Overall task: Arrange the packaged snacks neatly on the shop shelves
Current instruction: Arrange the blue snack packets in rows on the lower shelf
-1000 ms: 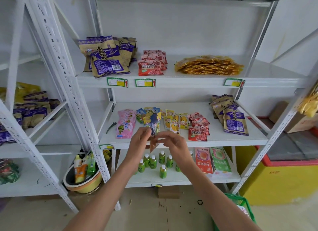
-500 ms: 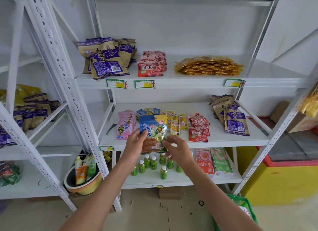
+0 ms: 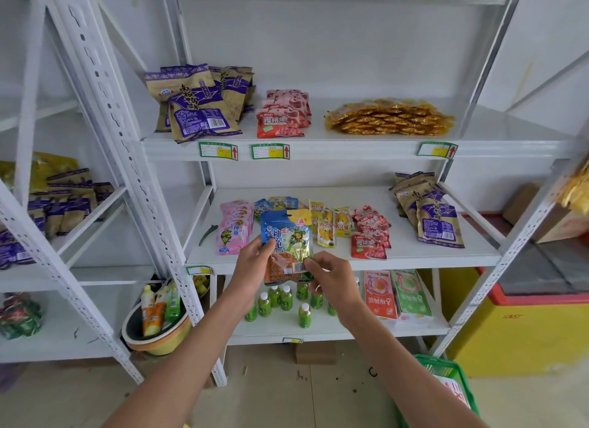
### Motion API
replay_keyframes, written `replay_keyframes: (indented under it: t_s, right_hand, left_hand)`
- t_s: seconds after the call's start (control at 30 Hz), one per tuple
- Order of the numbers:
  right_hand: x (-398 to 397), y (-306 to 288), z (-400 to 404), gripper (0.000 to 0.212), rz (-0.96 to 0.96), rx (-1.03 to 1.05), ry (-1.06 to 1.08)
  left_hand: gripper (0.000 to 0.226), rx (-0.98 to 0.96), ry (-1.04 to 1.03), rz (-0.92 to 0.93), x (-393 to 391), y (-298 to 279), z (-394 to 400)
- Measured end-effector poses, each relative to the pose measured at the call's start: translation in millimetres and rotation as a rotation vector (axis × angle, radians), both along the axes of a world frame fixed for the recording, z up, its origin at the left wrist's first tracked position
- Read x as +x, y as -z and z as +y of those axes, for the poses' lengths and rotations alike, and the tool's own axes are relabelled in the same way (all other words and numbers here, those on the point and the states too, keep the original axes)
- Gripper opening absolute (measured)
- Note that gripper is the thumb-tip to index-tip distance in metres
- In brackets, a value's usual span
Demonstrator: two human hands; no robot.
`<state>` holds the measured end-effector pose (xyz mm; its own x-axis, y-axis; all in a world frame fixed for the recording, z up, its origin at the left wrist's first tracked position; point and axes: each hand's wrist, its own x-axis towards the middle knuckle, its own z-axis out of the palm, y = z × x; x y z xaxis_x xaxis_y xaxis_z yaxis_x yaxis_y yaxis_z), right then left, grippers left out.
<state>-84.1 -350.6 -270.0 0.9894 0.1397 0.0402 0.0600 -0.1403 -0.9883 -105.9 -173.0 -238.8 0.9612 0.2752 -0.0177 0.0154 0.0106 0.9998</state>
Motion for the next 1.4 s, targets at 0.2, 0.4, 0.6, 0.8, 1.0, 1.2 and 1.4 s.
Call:
replay_keyframes:
  t_s: [0.2, 0.4, 0.6, 0.8, 1.0, 1.2, 1.4]
  right_hand:
    - [-4.9, 1.9, 1.3, 0.018, 0.007, 0.021, -0.006]
    - [-6.0, 5.1, 4.1, 0.017, 0.017, 0.028, -0.001]
    - [-5.3, 5.7, 9.9, 0.017, -0.001, -0.006, 0.014]
    - [-8.2, 22.4, 24.7, 0.01, -0.176, -0.235, 0.155]
    - [-16.5, 38.8, 54.6, 0.024, -0.323, -0.36, -0.072]
    - [-8.8, 58.9, 54.1, 0.016, -0.082, -0.262, 0.115]
    - [27.9, 92.8, 45.7, 0.041, 0.078, -0.335, 0.09]
  left_hand:
    - [0.02, -0.002, -0.016, -0.004, 0.5, 6.1, 2.3]
    - [0.02, 0.0, -0.009, -0.004, -1.4, 7.1, 6.2]
    - [0.012, 0.022, -0.034, -0.045, -0.9, 9.3, 12.4]
    - [0.021, 0.088, -0.137, -0.048, -6.9, 24.8, 23.2]
    - [0.029, 0.093, 0.061, 0.059, 0.4, 40.7, 26.7]
    - [0.04, 0.094, 0.1, 0.072, 15.8, 80.0, 56.1]
    - [0.038, 0.018, 0.135, 0.153, 43.7, 118.5, 58.6]
